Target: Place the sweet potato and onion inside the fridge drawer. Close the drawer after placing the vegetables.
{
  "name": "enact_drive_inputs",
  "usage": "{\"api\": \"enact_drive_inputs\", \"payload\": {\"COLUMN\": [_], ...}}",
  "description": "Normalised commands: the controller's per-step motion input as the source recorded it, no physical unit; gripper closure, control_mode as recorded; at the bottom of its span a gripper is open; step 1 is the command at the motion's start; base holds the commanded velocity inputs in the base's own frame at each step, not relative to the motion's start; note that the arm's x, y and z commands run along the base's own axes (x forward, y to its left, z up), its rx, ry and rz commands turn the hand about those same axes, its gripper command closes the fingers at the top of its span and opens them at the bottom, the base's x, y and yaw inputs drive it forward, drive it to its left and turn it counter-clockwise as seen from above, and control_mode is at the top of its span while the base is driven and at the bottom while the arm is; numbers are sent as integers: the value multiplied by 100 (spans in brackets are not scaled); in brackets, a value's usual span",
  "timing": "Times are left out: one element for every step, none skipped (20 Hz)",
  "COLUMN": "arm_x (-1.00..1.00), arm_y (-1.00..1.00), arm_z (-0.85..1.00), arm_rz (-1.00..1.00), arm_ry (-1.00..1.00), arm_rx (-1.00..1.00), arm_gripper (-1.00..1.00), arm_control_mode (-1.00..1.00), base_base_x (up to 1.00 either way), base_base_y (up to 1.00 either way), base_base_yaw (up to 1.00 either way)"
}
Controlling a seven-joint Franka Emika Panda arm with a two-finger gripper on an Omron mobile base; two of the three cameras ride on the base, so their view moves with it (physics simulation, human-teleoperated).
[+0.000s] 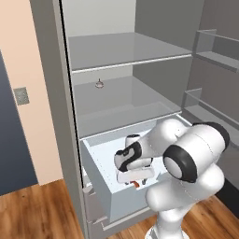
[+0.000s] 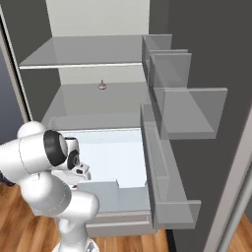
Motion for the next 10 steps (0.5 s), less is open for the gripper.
{"api": "enact_drive_inputs", "payload": {"arm_x": [0,-6,-24,-31,-34,-49,-51,-44,-31,-30], "arm_y": [0,0,0,0,-1,-7,-12,-9,-9,-2], "arm_z": [32,57,83,99,89,80,81,91,99,100], "arm_rz": [0,0,0,0,0,0,0,0,0,0], "arm_ry": [-2,-9,-14,-17,-17,-15,-12,-11,-8,-11], "arm_rx": [0,0,0,0,0,0,0,0,0,0], "arm_gripper": [-100,-100,-100,-100,-100,-100,-100,-100,-100,-100], "arm_control_mode": [-100,-100,-100,-100,-100,-100,-100,-100,-100,-100], "base_base_x": [0,0,0,0,0,0,0,0,0,0], "base_base_y": [0,0,0,0,0,0,0,0,0,0], "base_base_yaw": [0,0,0,0,0,0,0,0,0,0]}}
